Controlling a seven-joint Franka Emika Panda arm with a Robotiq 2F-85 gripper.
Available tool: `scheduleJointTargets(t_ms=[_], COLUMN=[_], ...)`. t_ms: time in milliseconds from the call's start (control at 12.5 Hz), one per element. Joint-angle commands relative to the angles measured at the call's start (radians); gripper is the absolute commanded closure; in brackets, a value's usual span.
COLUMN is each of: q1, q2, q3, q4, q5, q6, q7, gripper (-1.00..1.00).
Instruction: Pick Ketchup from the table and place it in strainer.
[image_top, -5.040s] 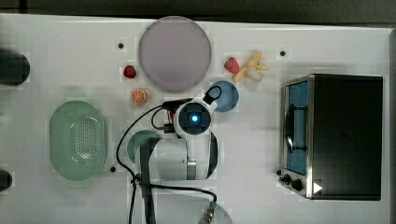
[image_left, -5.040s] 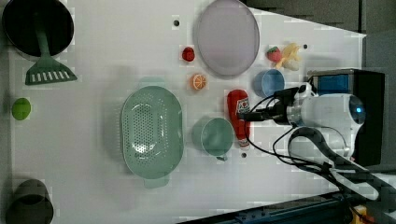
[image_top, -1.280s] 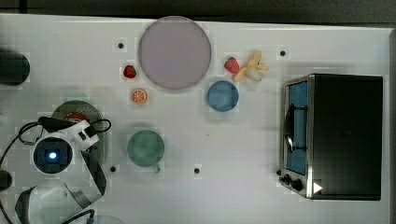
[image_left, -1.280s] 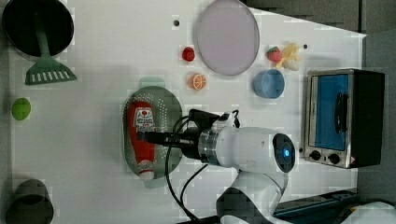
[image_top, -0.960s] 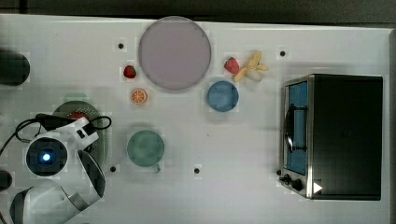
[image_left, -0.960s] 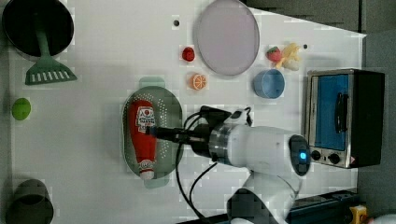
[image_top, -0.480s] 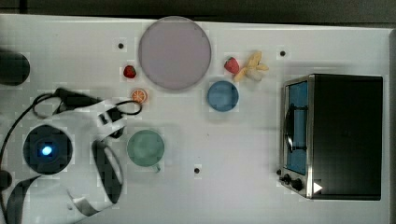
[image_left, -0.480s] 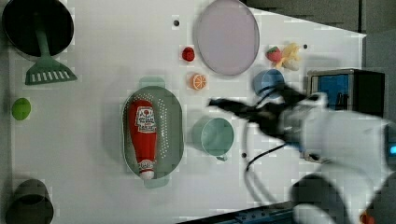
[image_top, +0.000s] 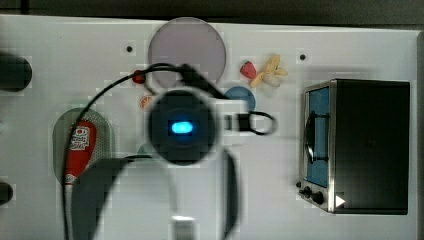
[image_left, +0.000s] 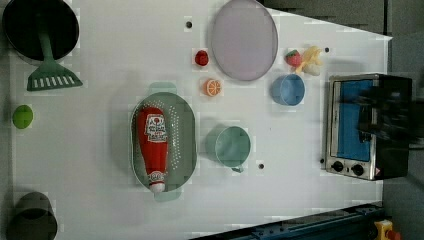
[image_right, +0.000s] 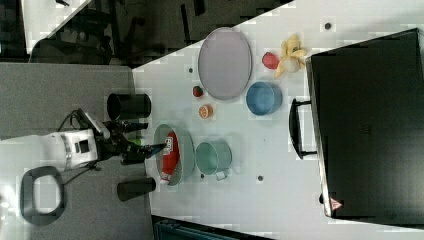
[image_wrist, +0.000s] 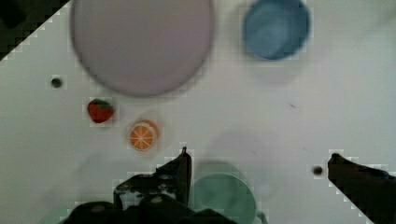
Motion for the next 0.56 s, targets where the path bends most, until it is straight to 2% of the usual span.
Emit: scheduleJointTargets(t_ms=[80,320,560], q1=[-0.014,-0.014,-0.014], q2=[-0.036,-0.03,-0.026], q3=[-0.048,-0.063,-0.062], q4=[0.117,0.217,0.223], q5=[0.016,0.009,0.01], q6=[-0.192,-0.338,-0.344], q7=[0.046,0.049,0.049], gripper=[-1.0,-1.0,-1.0])
